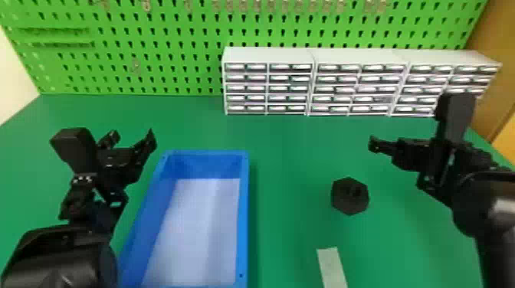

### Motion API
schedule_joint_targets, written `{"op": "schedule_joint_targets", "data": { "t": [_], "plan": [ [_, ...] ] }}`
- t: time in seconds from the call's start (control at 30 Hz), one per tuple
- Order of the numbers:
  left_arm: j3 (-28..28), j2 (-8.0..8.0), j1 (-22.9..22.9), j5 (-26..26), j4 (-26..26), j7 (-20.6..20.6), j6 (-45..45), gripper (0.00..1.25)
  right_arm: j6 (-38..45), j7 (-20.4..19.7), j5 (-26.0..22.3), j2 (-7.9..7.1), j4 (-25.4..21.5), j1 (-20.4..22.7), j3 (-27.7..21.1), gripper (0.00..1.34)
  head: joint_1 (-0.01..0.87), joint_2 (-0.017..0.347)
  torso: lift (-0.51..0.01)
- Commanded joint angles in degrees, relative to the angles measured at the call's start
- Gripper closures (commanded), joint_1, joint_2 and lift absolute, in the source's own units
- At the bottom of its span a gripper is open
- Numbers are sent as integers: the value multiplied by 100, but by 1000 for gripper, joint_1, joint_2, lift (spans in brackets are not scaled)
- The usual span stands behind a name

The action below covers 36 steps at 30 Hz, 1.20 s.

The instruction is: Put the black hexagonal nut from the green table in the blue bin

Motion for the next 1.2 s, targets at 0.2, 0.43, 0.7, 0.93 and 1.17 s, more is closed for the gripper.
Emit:
{"op": "schedule_joint_targets", "data": {
  "t": [0.2,0.43,0.7,0.93,1.17],
  "plan": [
    [-9,-15,12,0,0,16,2,438,1341,-8,56,-83,279,-544,46,88,686,51,-97],
    [0,-15,21,0,0,25,2,438,2176,-8,108,-56,596,-904,-6,88,686,51,-97],
    [-9,-15,30,0,0,25,2,438,3107,1,56,-144,1000,-1255,-33,88,686,51,-97],
    [0,-15,48,9,0,34,2,438,3600,1,-103,-311,1290,-1449,90,88,686,51,-97],
    [-17,-15,48,-9,0,34,2,438,3880,1,99,-346,1528,-1704,231,91,686,51,-97]
  ]
}}
